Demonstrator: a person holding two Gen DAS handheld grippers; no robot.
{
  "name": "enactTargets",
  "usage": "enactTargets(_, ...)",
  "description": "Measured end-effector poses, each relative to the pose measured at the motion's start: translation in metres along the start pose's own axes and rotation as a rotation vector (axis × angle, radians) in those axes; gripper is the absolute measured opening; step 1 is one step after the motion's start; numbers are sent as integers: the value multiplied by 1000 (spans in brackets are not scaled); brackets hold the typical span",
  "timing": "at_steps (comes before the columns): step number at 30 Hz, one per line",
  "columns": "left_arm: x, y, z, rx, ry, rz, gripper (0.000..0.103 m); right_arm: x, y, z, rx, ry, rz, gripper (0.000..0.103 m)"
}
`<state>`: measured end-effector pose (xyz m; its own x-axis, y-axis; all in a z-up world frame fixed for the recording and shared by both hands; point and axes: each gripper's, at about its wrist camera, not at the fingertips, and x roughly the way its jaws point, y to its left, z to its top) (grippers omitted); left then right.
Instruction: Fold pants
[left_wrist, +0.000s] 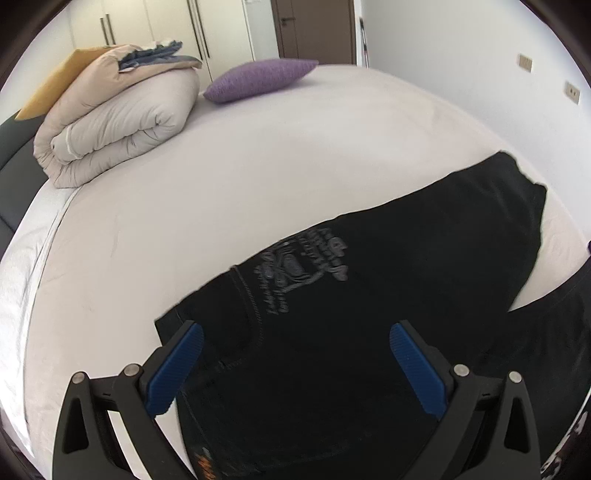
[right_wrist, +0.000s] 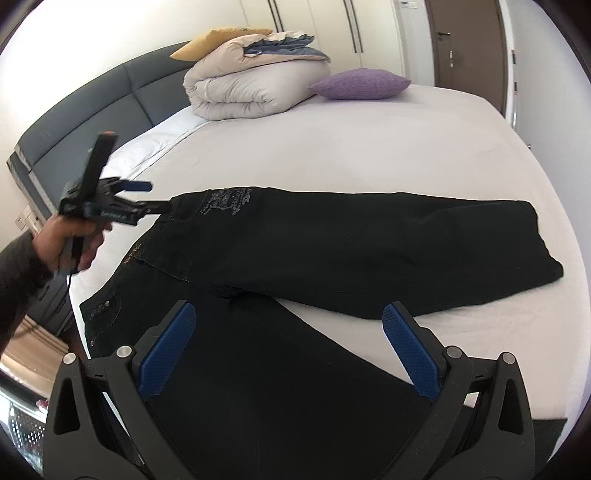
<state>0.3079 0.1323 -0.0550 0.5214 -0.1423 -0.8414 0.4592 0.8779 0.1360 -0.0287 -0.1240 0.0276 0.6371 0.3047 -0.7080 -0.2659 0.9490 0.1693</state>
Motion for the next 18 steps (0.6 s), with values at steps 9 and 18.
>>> enactTargets(9, 108, 64, 34, 69, 233, -49, 82, 59, -37, 23, -117, 63, 69, 91)
enactTargets(18, 134, 70, 35, 78, 330, -154, 80, 84, -35, 28, -158, 97, 131, 87)
